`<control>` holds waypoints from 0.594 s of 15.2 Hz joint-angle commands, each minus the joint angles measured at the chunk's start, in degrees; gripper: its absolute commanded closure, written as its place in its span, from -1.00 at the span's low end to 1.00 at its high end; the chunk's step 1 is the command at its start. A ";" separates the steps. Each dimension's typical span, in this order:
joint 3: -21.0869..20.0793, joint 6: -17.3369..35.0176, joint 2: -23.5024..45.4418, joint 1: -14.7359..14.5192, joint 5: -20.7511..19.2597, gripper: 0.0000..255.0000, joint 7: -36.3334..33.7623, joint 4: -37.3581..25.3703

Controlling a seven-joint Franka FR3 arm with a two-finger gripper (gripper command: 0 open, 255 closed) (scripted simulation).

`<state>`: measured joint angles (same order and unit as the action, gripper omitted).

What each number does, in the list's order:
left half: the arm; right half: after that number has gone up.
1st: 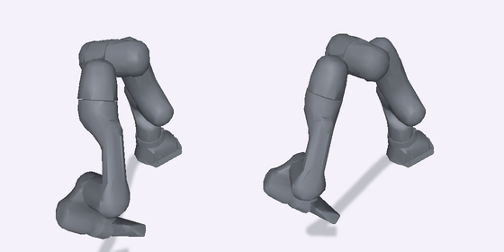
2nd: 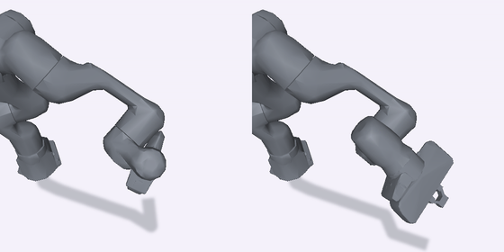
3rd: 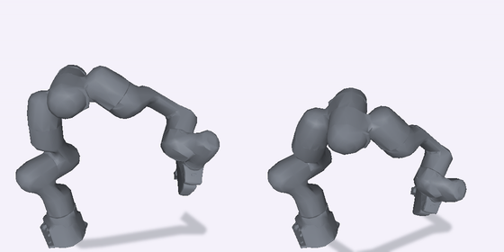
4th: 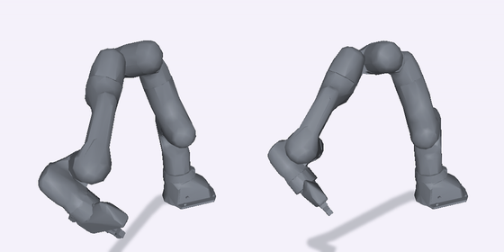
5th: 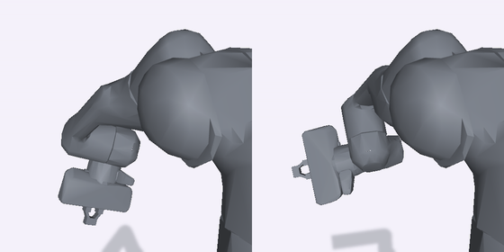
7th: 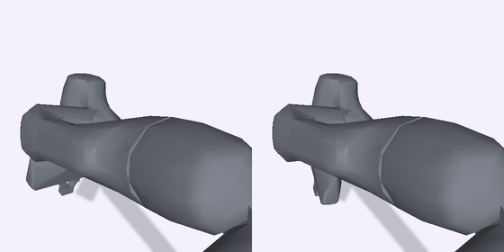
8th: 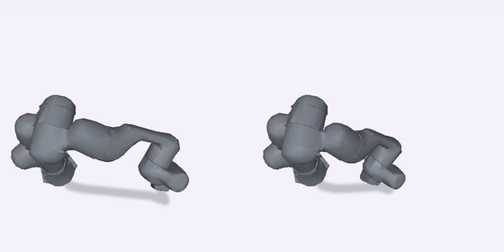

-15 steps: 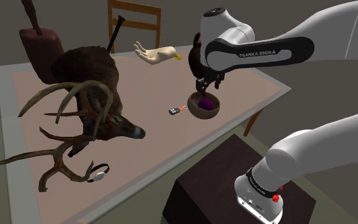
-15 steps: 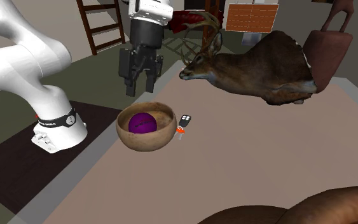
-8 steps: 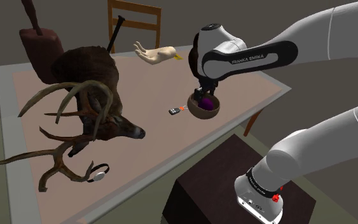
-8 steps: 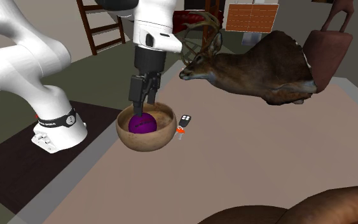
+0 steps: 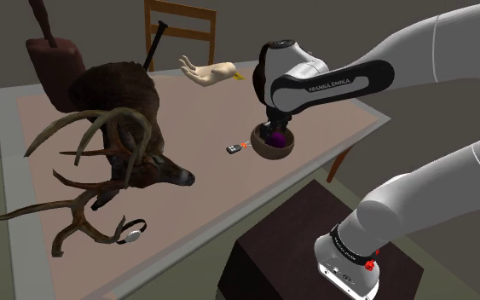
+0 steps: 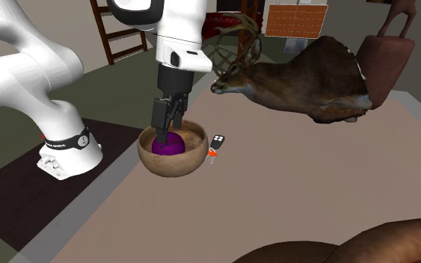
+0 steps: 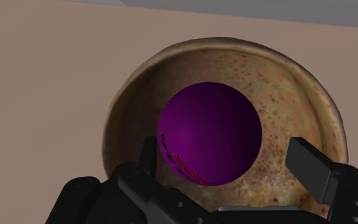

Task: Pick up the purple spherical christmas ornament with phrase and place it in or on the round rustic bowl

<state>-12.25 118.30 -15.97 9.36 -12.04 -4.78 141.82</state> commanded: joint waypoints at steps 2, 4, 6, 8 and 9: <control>0.00 0.02 0.00 0.00 0.00 -1.00 0.00 0.03; 0.01 0.02 0.00 0.01 -0.01 1.00 0.01 0.03; 0.02 0.07 0.02 0.02 -0.02 1.00 0.01 0.07; 0.06 0.12 0.18 0.07 -0.07 1.00 0.05 -0.06; 0.07 0.03 0.09 0.06 -0.04 1.00 0.09 -0.07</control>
<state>-12.16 118.32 -16.09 9.45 -12.23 -4.75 141.47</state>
